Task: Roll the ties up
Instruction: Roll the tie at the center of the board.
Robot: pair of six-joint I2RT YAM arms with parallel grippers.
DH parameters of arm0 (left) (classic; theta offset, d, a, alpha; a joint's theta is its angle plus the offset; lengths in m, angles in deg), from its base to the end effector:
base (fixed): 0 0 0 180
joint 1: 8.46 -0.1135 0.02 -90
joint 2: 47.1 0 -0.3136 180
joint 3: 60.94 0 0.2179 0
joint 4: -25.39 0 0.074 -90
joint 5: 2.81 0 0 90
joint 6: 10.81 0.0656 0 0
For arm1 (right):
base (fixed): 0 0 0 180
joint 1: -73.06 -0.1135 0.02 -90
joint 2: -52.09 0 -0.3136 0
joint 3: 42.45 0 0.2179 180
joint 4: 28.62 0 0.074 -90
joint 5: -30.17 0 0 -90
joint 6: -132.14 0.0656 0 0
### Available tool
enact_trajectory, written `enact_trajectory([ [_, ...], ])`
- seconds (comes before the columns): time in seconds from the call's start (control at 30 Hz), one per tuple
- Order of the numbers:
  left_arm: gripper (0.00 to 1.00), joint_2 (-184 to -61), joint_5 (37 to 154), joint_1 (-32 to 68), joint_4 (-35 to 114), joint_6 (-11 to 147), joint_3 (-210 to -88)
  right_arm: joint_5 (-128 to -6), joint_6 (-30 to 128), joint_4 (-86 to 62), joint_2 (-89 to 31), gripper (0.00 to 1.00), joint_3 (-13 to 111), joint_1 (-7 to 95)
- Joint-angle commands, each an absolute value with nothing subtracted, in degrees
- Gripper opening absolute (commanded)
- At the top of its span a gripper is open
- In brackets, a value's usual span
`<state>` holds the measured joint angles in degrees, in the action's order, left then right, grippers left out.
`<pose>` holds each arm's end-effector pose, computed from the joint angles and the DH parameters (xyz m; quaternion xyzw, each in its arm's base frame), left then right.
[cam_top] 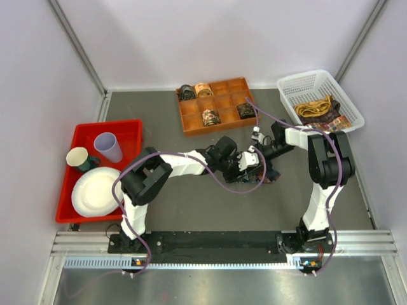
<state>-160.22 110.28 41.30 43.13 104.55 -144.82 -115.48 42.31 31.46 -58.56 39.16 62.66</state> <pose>0.2549 -0.3410 0.1973 0.6138 0.6779 -0.2579 0.3118 0.3077 0.1115 0.1902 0.0824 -0.8805 -0.4654 0.0362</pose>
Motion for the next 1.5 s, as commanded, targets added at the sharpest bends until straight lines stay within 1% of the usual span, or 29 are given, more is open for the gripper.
enact_trajectory([
  [0.0, 0.24, -167.2, 107.6, 43.1, 53.0, 104.9, -142.3, -112.8, 40.5, 26.5, -60.2, 0.00, 39.3, 60.8],
  [0.03, 0.28, -167.1, 107.7, 43.1, 53.7, 104.9, -142.5, -112.1, 40.2, 26.5, -60.0, 0.00, 39.0, 60.8],
  [0.1, 0.33, -166.5, 108.9, 43.0, 52.9, 104.9, -142.3, -109.8, 40.1, 26.5, -59.9, 0.00, 38.8, 60.9],
  [0.13, 0.38, -165.6, 109.4, 43.0, 52.3, 104.9, -142.0, -109.1, 40.0, 26.5, -60.0, 0.00, 38.8, 60.9],
  [0.23, 0.44, -163.2, 112.8, 42.5, 48.3, 105.5, -139.8, -106.9, 40.5, 26.0, -60.1, 0.00, 38.8, 61.0],
  [0.27, 0.49, -162.8, 113.9, 42.3, 47.2, 105.6, -139.0, -106.2, 40.6, 25.9, -60.1, 0.00, 38.8, 61.1],
  [0.4, 0.53, -162.3, 118.2, 42.0, 43.2, 106.0, -139.3, -105.1, 41.4, 25.7, -60.6, 0.00, 39.0, 61.4],
  [0.43, 0.52, -162.8, 118.8, 42.0, 42.1, 106.1, -139.6, -105.0, 41.5, 25.9, -60.8, 0.00, 39.1, 61.5],
  [0.53, 0.42, -165.0, 120.0, 42.1, 41.8, 106.3, -141.5, -105.3, 41.3, 26.7, -61.0, 0.00, 39.6, 61.5],
  [0.57, 0.37, -165.5, 120.1, 42.1, 42.7, 106.5, -142.6, -107.7, 40.7, 27.6, -61.1, 0.00, 40.1, 61.6],
  [0.6, 0.28, -165.8, 119.8, 42.1, 42.9, 106.7, -142.7, -108.5, 40.5, 28.2, -61.0, 0.00, 40.5, 61.8],
  [0.63, 0.24, -166.1, 119.4, 42.1, 42.7, 106.8, -142.2, -109.6, 40.7, 28.4, -60.5, 0.14, 40.3, 62.8],
  [0.67, 0.22, -166.2, 119.0, 42.1, 42.8, 106.9, -141.8, -109.8, 40.8, 28.6, -59.9, 0.24, 40.1, 63.4],
  [0.7, 0.20, -166.1, 118.7, 42.1, 42.9, 106.4, -141.4, -110.2, 40.9, 28.8, -58.4, 0.30, 39.5, 64.1],
  [0.73, 0.20, -166.0, 118.3, 42.1, 42.8, 106.4, -140.2, -110.5, 40.6, 29.4, -57.9, 0.40, 39.5, 65.2],
  [0.77, 0.20, -165.8, 118.0, 42.2, 42.9, 106.5, -139.7, -110.7, 40.3, 30.9, -57.3, 0.44, 39.5, 65.8],
  [0.8, 0.20, -165.8, 117.4, 42.2, 42.9, 106.3, -139.2, -111.0, 39.9, 31.7, -56.4, 0.46, 39.6, 66.1],
  [0.83, 0.20, -165.7, 117.1, 42.2, 42.9, 106.2, -138.2, -111.3, 39.5, 32.0, -56.0, 0.53, 39.5, 66.4],
  [0.9, 0.20, -165.7, 116.2, 42.3, 43.0, 106.0, -137.7, -111.9, 39.4, 32.4, -55.6, 0.55, 39.1, 66.5],
  [1.07, 0.21, -165.5, 115.9, 42.3, 43.5, 106.2, -137.3, -115.9, 41.7, 29.6, -57.9, 0.56, 39.0, 66.4],
  [1.2, 0.24, -165.7, 115.7, 42.3, 44.0, 106.3, -137.8, -119.1, 43.9, 28.1, -59.0, 0.57, 39.1, 64.2],
  [1.27, 0.24, -165.8, 115.7, 42.3, 44.3, 106.5, -138.1, -120.0, 43.7, 28.0, -59.4, 0.55, 39.1, 63.5],
  [1.3, 0.24, -165.8, 115.6, 42.3, 44.3, 106.5, -138.1, -119.9, 43.5, 28.0, -59.5, 0.47, 39.1, 63.4],
  [1.37, 0.24, -165.8, 115.4, 42.3, 44.4, 106.4, -138.2, -118.6, 42.7, 29.3, -59.8, 0.36, 39.5, 63.4],
  [1.4, 0.24, -165.9, 115.3, 42.3, 44.4, 106.4, -138.3, -117.8, 42.4, 29.7, -59.9, 0.25, 39.5, 63.4],
  [1.47, 0.24, -165.9, 115.4, 42.3, 44.3, 106.2, -138.1, -115.0, 40.1, 31.1, -60.0, 0.14, 39.5, 63.5],
])
